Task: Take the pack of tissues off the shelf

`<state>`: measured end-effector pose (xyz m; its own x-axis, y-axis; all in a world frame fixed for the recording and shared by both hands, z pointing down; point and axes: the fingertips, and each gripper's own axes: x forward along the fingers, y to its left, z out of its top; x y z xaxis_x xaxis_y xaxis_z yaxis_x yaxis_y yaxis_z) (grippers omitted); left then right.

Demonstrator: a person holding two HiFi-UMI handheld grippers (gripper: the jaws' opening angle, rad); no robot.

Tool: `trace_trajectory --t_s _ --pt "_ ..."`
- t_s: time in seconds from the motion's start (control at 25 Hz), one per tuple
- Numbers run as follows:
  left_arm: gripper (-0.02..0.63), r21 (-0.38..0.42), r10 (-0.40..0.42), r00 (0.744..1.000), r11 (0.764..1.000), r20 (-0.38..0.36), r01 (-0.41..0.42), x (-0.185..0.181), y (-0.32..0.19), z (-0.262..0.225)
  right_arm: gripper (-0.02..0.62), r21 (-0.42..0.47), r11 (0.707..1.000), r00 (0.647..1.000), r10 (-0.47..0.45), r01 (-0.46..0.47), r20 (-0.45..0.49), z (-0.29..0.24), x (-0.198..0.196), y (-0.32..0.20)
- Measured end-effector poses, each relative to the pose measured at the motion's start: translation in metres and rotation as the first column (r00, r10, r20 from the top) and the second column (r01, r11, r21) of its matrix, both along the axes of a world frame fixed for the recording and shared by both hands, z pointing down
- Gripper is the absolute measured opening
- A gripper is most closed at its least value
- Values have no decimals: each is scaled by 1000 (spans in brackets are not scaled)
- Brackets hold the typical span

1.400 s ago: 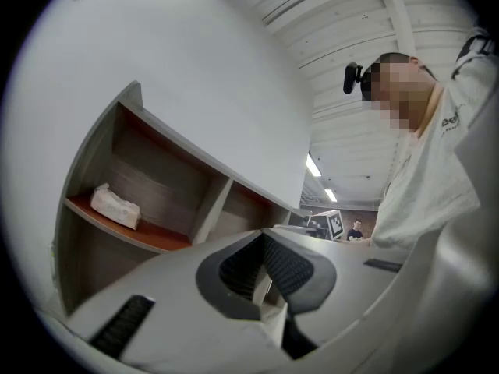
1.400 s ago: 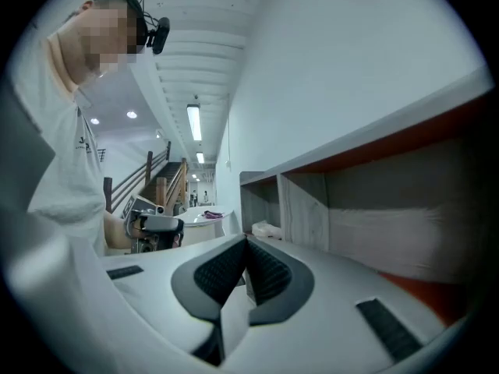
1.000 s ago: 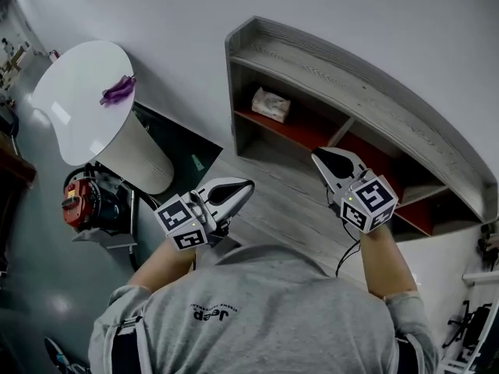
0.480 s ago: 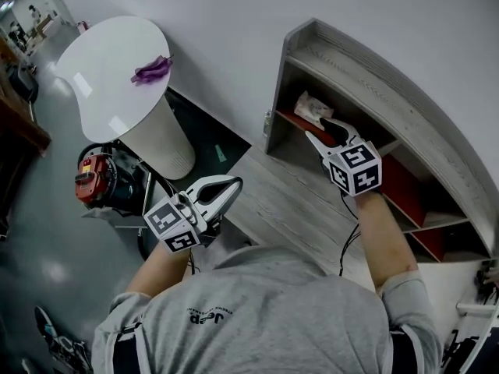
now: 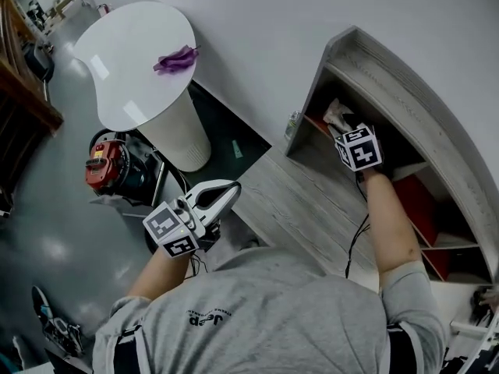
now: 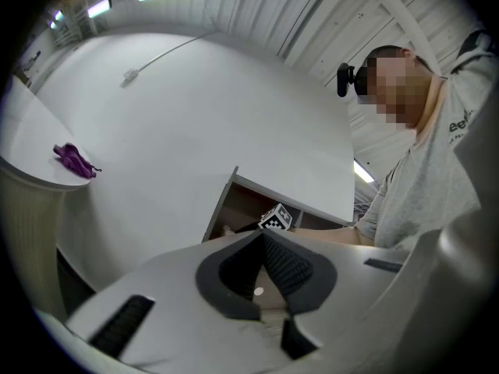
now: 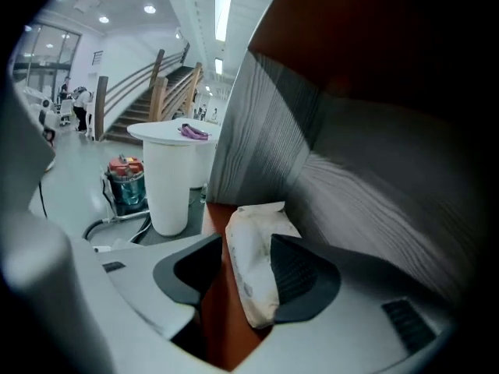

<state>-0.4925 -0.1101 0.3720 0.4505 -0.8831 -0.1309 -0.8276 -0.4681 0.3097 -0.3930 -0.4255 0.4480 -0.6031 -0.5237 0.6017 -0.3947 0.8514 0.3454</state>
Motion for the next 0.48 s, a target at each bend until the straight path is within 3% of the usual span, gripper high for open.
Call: trace_trajectory --t_s 0.08,0.16,0.24,0.48 --pt "11 -5 -6 1000 1000 -8 6 -6 0 3 214 35 999 999 0 1 -39 4 -1 -5" --pt "11 -9 -9 1000 1000 -17 9 -11 -1 5 150 69 997 997 -17 22 -77 5 -3 -9" --pt "11 -11 -9 1000 1000 -23 9 -15 -4 8 130 67 997 994 -39 47 -104 5 -3 -9" --pt "11 -6 10 1000 1000 -30 -10 -23 -12 5 78 112 990 996 -79 84 -52 -14 -14 -2"
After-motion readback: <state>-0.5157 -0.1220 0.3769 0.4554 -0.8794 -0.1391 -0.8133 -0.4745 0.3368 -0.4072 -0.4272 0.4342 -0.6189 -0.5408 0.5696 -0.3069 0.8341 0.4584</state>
